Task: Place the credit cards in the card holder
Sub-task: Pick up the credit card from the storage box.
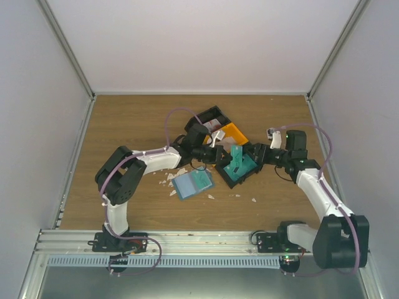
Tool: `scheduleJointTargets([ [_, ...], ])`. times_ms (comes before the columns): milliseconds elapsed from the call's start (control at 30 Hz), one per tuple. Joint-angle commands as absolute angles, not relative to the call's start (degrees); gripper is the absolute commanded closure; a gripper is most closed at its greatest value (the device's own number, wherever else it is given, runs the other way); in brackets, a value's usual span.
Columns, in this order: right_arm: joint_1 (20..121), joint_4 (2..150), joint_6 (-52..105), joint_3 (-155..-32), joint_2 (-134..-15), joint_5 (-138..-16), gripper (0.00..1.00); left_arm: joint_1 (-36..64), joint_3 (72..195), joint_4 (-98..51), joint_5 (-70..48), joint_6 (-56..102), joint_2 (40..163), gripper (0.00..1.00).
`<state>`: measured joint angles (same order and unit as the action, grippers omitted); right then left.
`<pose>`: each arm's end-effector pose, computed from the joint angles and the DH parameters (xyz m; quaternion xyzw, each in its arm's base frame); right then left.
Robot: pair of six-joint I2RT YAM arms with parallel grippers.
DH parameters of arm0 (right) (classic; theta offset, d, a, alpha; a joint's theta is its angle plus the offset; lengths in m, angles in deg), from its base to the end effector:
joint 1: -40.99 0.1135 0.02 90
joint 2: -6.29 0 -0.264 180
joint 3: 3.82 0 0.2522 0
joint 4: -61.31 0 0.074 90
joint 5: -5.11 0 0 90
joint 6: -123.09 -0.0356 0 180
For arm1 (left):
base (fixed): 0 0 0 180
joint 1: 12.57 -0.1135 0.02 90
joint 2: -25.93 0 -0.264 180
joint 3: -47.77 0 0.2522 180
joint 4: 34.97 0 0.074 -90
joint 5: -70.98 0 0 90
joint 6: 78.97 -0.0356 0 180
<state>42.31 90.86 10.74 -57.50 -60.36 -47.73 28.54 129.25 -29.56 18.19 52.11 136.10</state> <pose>0.2360 0.0269 0.2301 0.0322 0.8765 0.3637 0.3137 0.3000 -0.2904 0.1829 0.1498 0.8372 -0.5044 0.1495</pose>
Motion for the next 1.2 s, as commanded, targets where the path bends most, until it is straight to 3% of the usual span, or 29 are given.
scheduleJointTargets([
  [0,45.22,89.89,11.73,-57.36,-57.62,-43.77,0.31,27.51,126.04,-30.62,17.37,51.56,128.82,1.0],
  [400,50.62,76.36,0.93,-52.3,-57.02,-33.75,0.31,24.44,116.93,-34.71,24.07,59.02,117.52,1.0],
  [700,54.08,69.44,-4.5,-51.14,-58.84,-32.92,0.41,23.41,115.46,-38.39,29.36,62.83,115.14,1.0],
  [767,54.3,68.33,-5.42,-51.15,-59.01,-33.09,0.49,23.23,115.16,-38.36,29.32,62.88,114.59,1.0],
  [867,54.61,67.62,-6.55,-51.36,-58.72,-33.64,0.73,22.88,114.71,-37.81,29.12,62.78,114.27,1.0],
  [1000,55.23,67.4,-7.15,-51.42,-58.05,-33.66,0.94,22.64,113.49,-37.61,28.45,62.45,113.69,1.0],
  [1067,55.79,67.25,-7.17,-51.38,-57.92,-33.67,0.99,22.54,112.98,-36.91,27.85,61.92,113.44,1.0],
  [1167,56.5,67.04,-7.01,-51.34,-58.27,-33.58,0.99,22.45,112.56,-34.15,25.31,60.08,112.73,0.95],
])
